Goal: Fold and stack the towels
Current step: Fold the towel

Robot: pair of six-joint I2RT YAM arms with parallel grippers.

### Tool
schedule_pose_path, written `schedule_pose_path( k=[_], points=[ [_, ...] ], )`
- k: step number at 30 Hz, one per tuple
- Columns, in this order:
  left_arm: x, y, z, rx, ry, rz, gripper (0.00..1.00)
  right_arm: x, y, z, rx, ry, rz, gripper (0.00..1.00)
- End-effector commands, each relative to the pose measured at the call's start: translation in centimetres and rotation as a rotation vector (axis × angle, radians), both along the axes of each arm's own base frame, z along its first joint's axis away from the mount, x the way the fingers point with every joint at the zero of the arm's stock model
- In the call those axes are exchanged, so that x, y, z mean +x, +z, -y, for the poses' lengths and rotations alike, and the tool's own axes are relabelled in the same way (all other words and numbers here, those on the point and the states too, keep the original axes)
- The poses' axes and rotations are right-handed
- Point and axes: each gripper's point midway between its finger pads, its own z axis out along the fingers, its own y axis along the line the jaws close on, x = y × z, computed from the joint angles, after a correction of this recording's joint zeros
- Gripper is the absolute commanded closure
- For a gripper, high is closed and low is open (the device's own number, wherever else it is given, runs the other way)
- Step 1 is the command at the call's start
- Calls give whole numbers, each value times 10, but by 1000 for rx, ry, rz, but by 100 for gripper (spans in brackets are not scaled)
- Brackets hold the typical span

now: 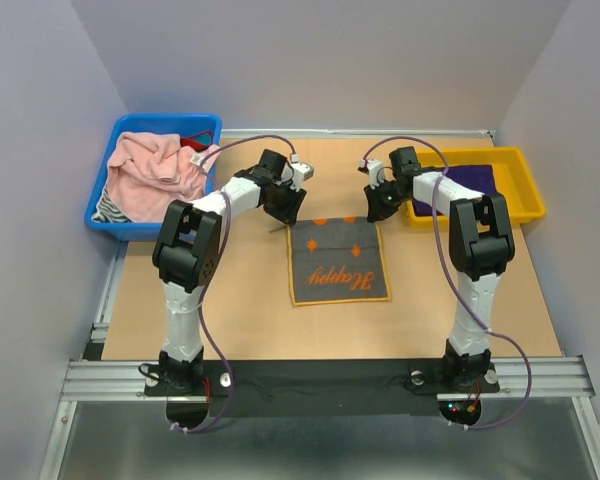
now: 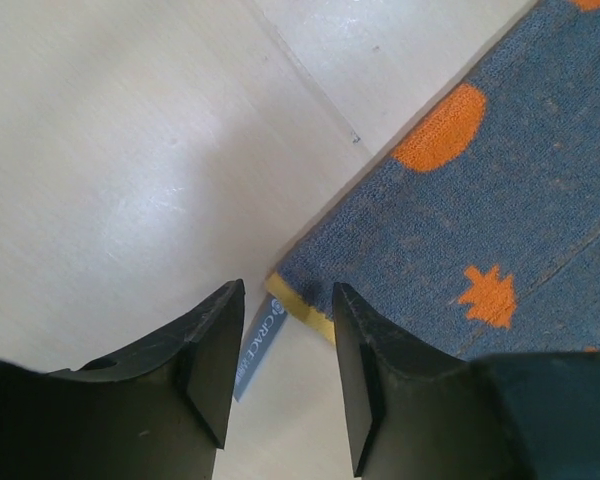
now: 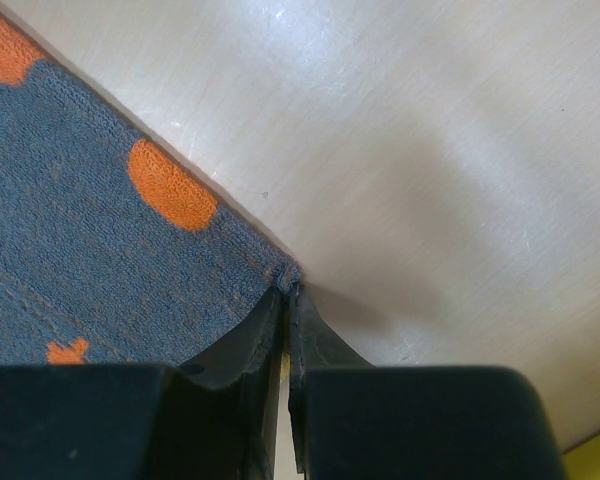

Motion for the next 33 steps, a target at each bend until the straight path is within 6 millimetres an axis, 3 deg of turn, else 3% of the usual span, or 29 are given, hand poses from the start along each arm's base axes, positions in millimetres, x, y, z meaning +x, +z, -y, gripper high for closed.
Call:
schedule_pose_path(
  k=[1,4,12,16,19,22,29,33],
  points=[
    [1,-12,5,8,4,-31,51,-33,-37,13,-73,-2,-153,93],
    [-5,-30,0,35,20,-70,51,-33,-38,13,-76,-1,-155,93],
    [-6,-48,-13,110,85,-97,57,-33,-39,13,-76,-5,-158,93],
    [-12,-52,-15,118,75,-116,65,-32,-35,13,-74,-2,-148,96],
    [-11,-49,-15,120,58,-107,85,-25,-29,10,-62,3,-128,99],
    [-6,-40,-13,116,35,-77,100,-19,-21,8,-52,2,-106,100],
    [25,19,-9,84,29,129,100,5,19,13,-81,-21,22,99],
    [30,59,-11,49,31,255,100,14,42,17,-98,-38,95,100]
  ],
)
